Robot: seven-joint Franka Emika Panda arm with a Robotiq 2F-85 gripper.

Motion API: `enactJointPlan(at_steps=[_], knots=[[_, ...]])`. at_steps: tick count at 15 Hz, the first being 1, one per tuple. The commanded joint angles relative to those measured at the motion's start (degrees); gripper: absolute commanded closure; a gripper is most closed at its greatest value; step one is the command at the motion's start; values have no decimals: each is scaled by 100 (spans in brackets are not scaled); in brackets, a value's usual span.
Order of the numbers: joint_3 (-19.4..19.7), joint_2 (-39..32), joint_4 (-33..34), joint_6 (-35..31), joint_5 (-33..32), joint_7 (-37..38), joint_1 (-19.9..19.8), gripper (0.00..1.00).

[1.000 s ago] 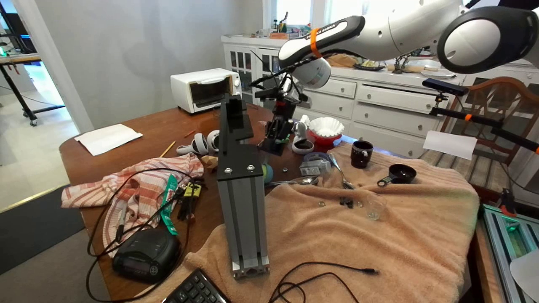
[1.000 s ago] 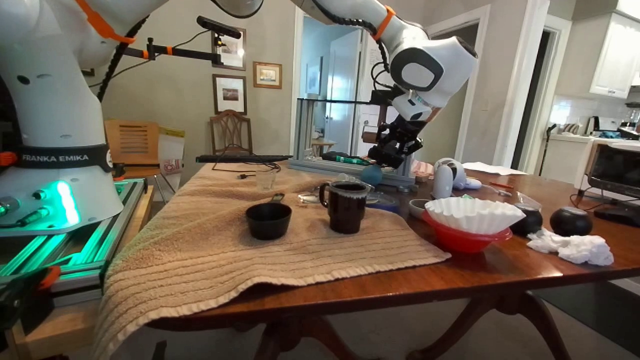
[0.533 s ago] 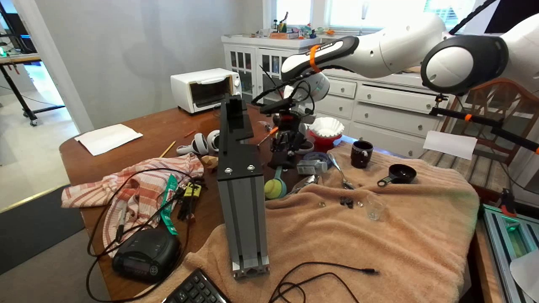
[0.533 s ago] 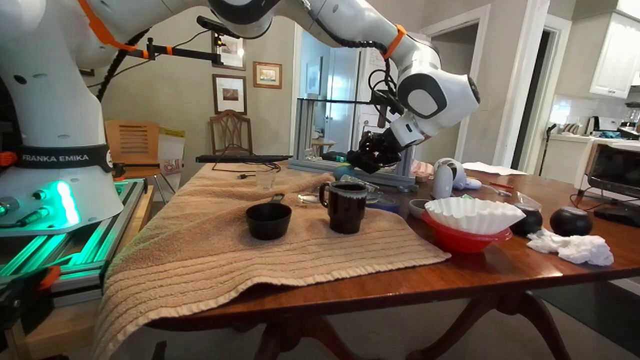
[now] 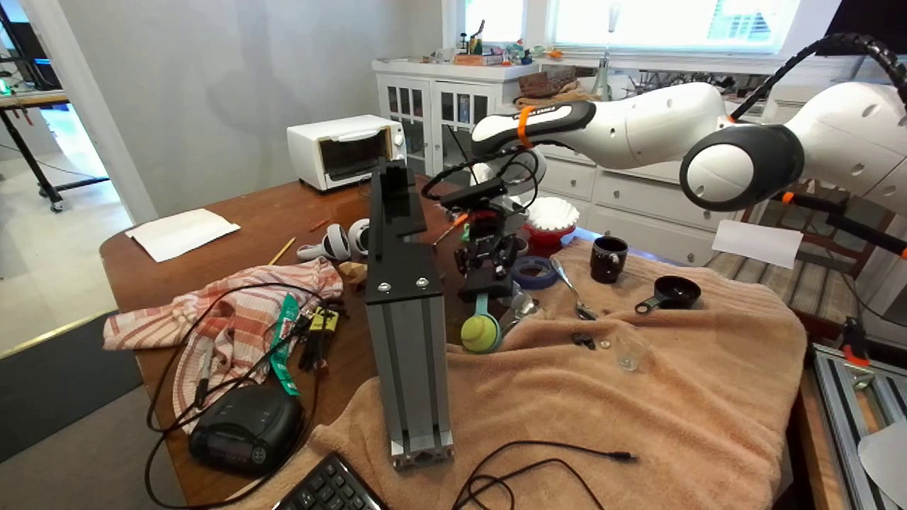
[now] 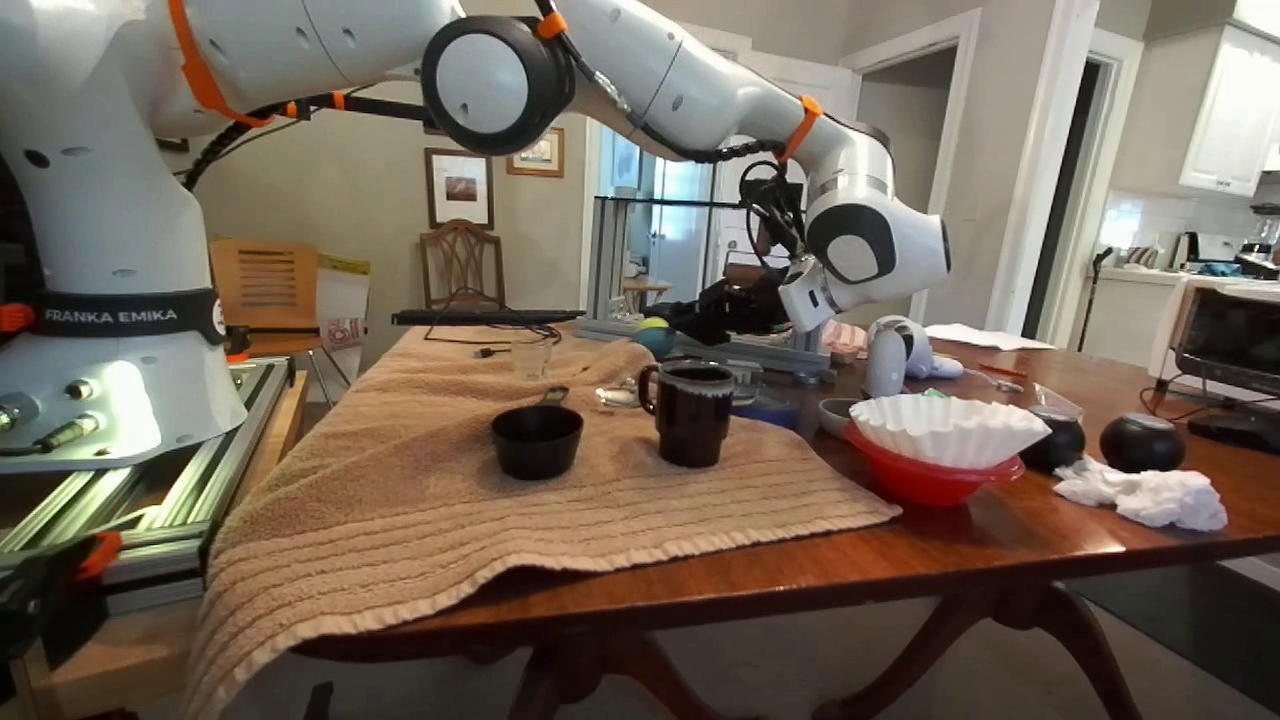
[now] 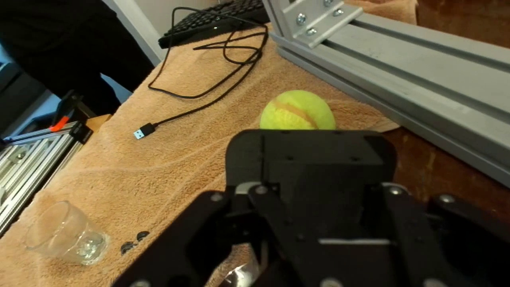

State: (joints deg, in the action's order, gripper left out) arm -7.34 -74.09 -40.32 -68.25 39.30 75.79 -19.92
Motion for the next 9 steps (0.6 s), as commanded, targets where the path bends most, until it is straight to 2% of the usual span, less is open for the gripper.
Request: enactJointPlan(at_steps=[1,9], knots=[[-163,-608,902,707,-83,-124,13,78],[-183,-554,1229,1374,29,-607,-67,78]])
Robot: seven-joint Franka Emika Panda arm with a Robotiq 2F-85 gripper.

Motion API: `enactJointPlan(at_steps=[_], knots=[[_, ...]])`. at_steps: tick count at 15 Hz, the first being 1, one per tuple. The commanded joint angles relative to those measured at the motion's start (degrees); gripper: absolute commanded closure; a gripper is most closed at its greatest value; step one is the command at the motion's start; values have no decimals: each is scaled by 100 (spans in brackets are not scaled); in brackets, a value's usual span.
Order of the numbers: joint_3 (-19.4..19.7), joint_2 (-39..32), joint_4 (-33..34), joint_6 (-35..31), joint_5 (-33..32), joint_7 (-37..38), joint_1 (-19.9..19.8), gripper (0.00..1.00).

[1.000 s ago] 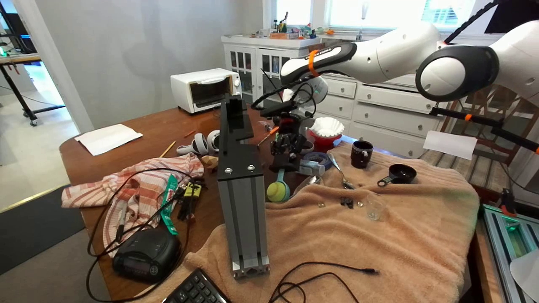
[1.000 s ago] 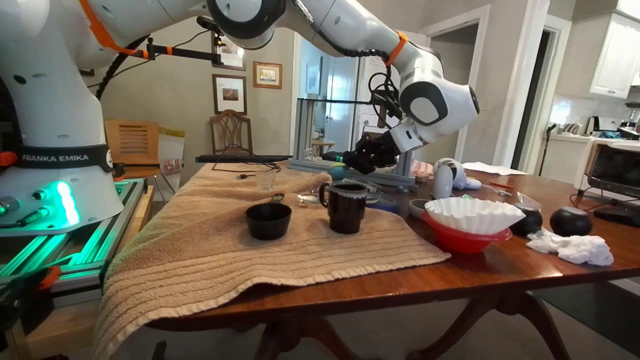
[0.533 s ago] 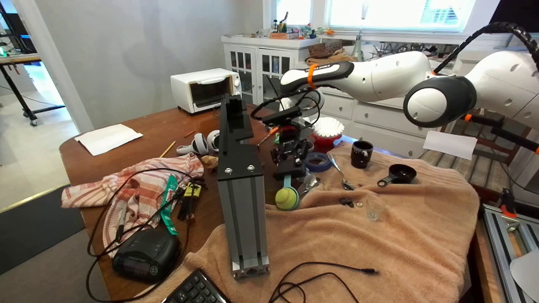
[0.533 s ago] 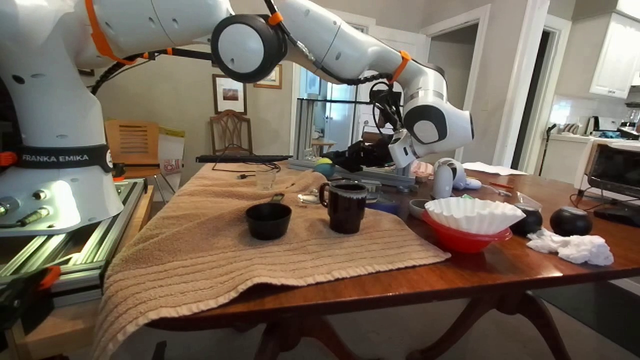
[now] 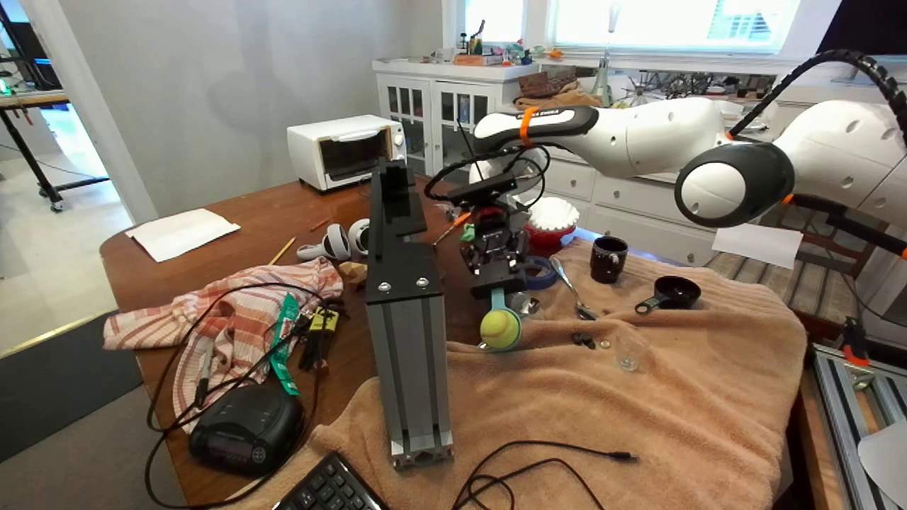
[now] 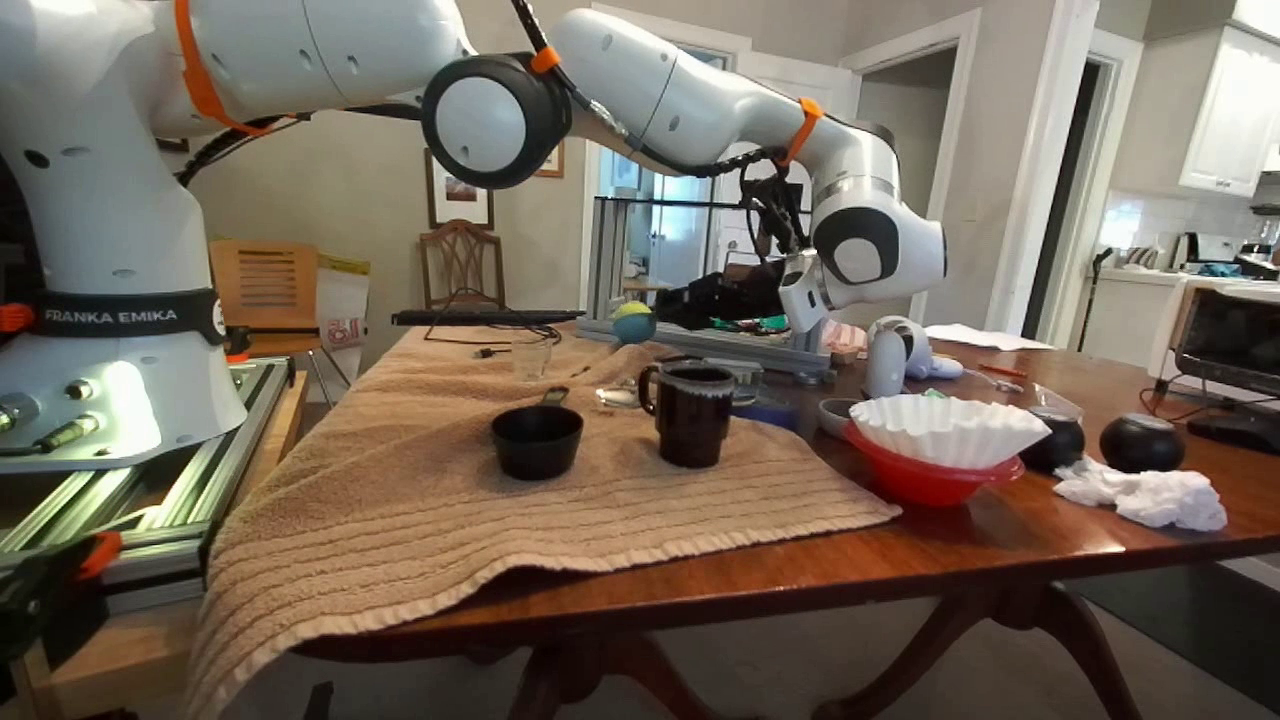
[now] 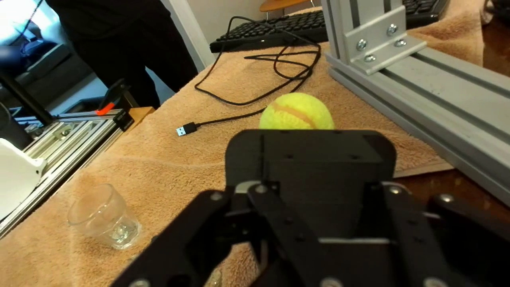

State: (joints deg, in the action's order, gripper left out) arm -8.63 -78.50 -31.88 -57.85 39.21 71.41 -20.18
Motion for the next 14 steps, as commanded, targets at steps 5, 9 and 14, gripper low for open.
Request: enactJointPlan(at_steps=[5,9,14], knots=[[-180,-60,450,688,192,88,-98,78],[-282,4,431,977,355,315,-120,78],[-179,-64,533,887,251,197,-43,53]])
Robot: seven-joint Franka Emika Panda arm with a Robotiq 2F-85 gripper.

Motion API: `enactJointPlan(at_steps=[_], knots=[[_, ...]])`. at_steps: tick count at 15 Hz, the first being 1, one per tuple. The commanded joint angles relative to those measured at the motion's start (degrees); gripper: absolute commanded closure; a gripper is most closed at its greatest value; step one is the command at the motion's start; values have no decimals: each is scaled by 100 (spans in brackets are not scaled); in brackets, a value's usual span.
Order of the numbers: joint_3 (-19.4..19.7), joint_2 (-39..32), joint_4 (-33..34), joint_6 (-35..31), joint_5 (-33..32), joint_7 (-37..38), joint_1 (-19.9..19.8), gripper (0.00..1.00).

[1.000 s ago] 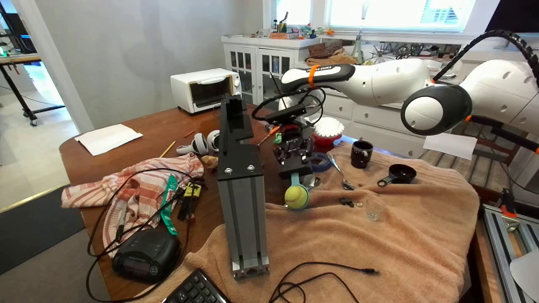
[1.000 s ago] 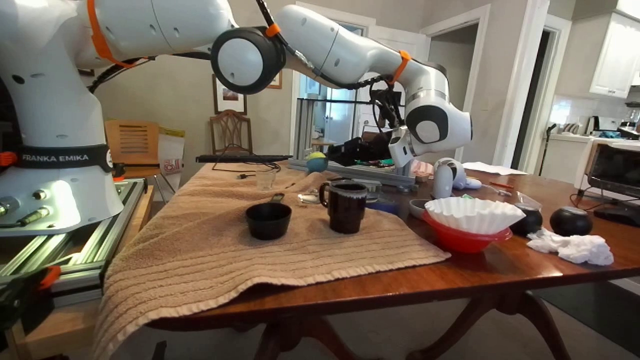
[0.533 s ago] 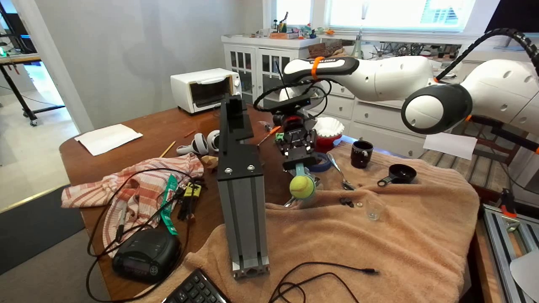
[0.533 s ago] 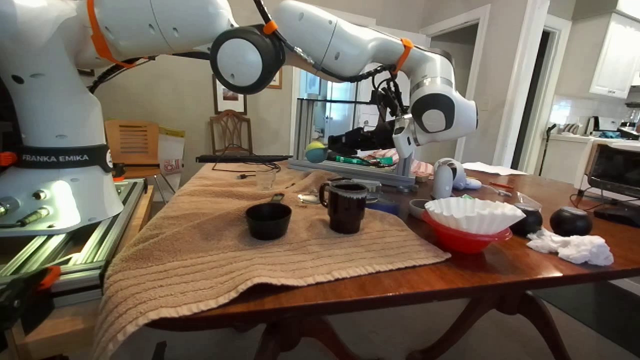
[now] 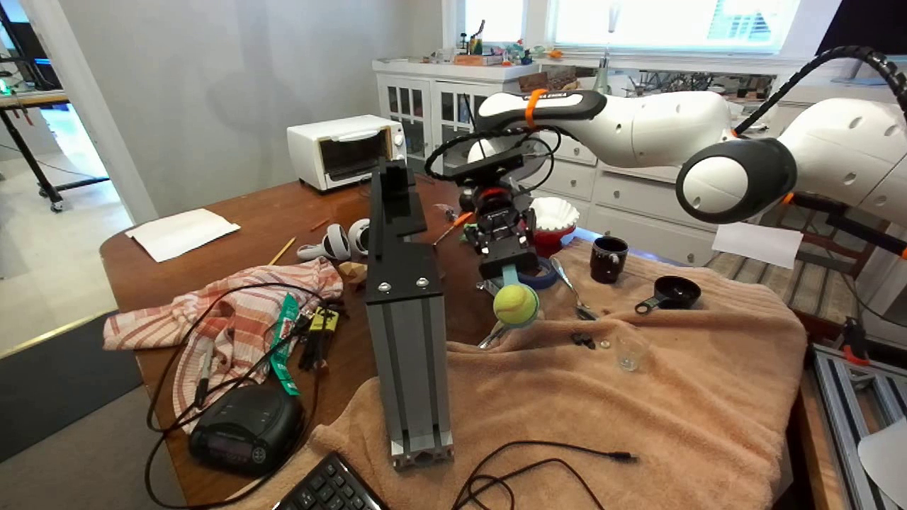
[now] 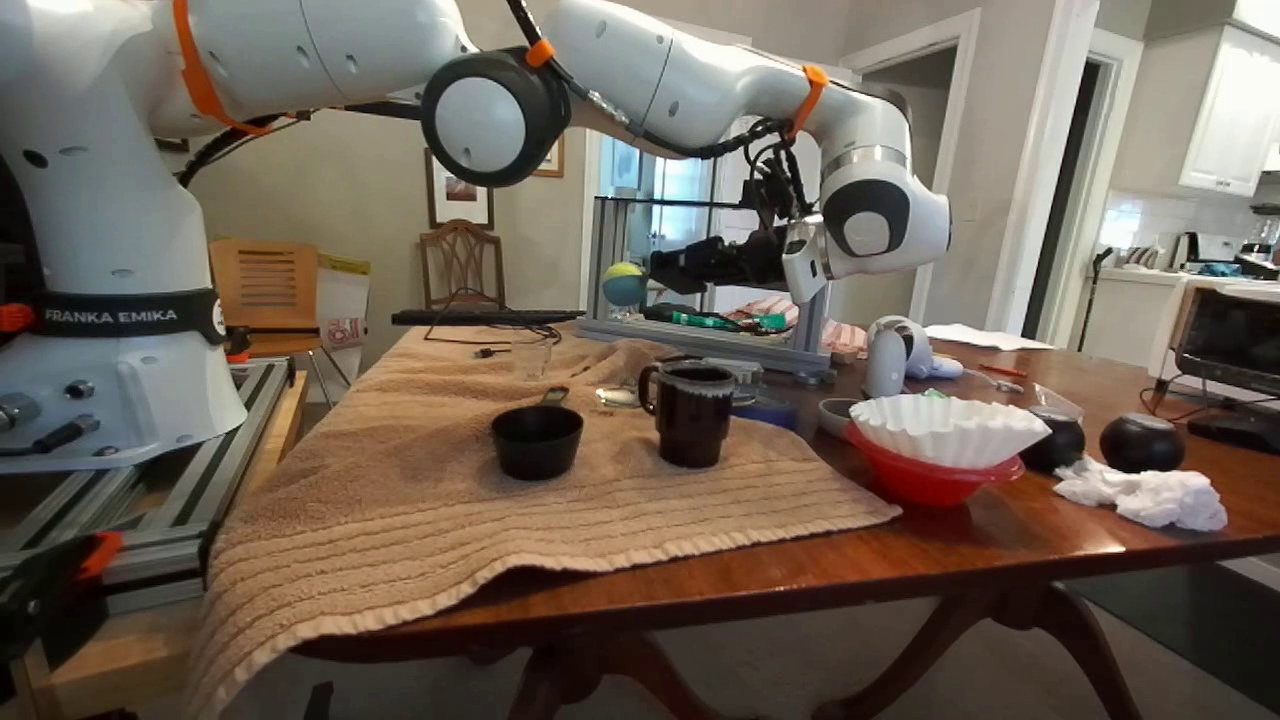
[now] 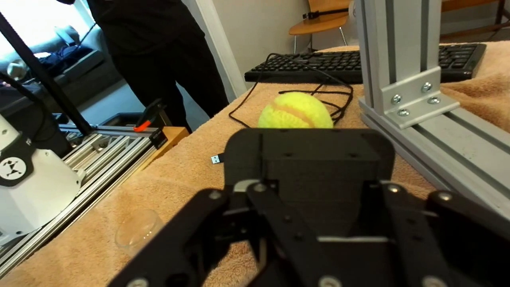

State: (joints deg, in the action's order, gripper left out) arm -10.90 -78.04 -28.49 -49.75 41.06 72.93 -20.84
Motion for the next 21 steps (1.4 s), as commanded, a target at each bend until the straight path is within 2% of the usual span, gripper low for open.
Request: enactJointPlan(at_steps=[1,4,11,13,16,17,21], knots=[[49,-110,194,81,67,46,23,78],[51,-65,211,21,117,115,-30,78],[-20,145,286,-165,451,489,-425,78],[12,409,-9,-367,488,521,-591,78],[26,511,-7,-620,503,633,-769,78],[76,447,42,-484,323,339,-687,53],[72,409,188,-505,370,464,-772,53]])
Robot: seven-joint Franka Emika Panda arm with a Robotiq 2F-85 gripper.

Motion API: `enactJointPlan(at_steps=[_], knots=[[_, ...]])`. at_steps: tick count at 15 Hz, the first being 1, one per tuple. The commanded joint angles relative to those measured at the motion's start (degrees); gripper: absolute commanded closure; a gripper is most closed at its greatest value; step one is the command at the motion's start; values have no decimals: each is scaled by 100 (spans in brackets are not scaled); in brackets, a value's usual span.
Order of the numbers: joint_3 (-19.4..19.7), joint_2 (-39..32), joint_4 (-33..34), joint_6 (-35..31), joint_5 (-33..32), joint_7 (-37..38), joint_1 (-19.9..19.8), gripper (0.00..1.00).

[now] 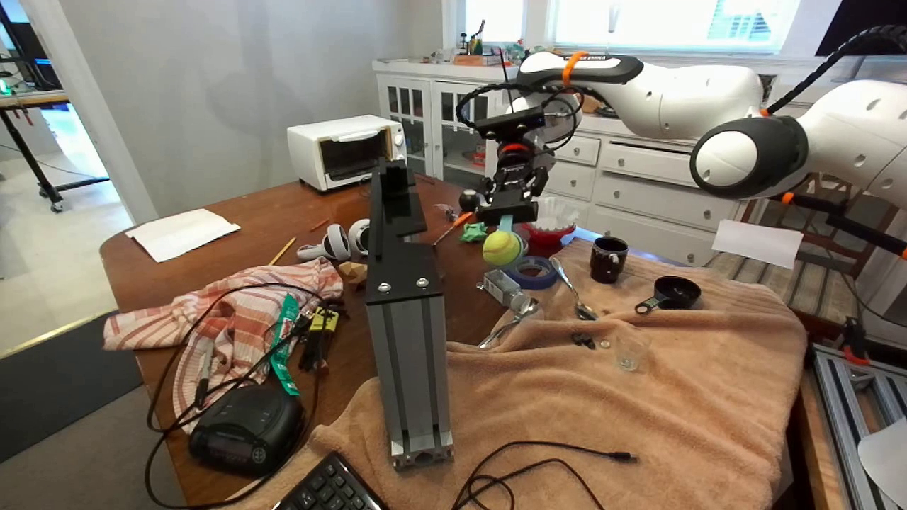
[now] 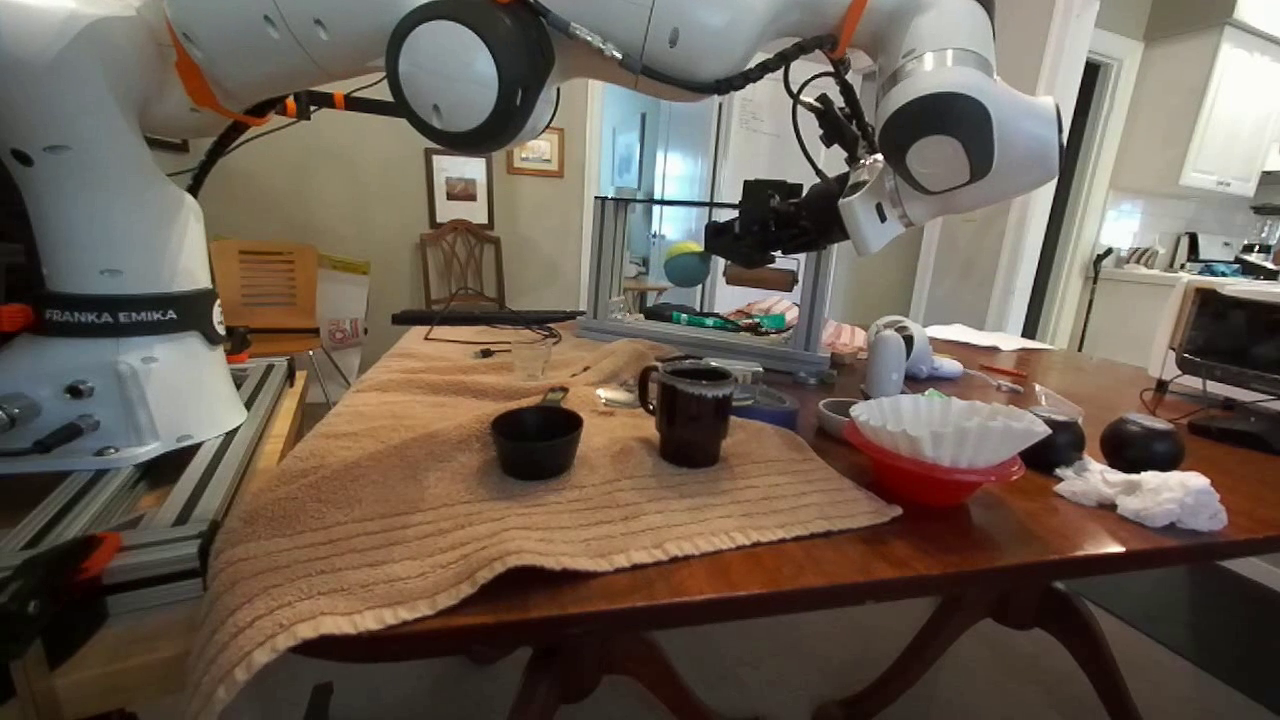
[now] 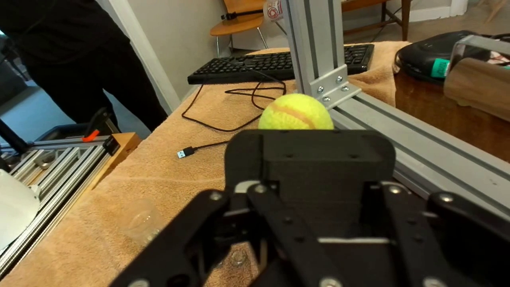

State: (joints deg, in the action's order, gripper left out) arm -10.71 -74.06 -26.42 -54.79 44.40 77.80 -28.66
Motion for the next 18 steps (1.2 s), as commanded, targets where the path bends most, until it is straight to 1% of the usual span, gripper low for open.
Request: enactJointPlan(at_steps=[1,2,4,5,10,15,17,18], knots=[[46,-63,96,37,52,22,26,78],[57,-82,125,8,59,57,18,78],[102,-52,87,151,15,41,-46,78],[111,-30,42,176,57,158,-107,78],[111,-10,25,91,171,395,-390,78],[117,94,-68,-178,234,630,-808,78],[125,88,-46,-467,283,807,-941,78],[145,46,-30,-229,106,482,-860,53]])
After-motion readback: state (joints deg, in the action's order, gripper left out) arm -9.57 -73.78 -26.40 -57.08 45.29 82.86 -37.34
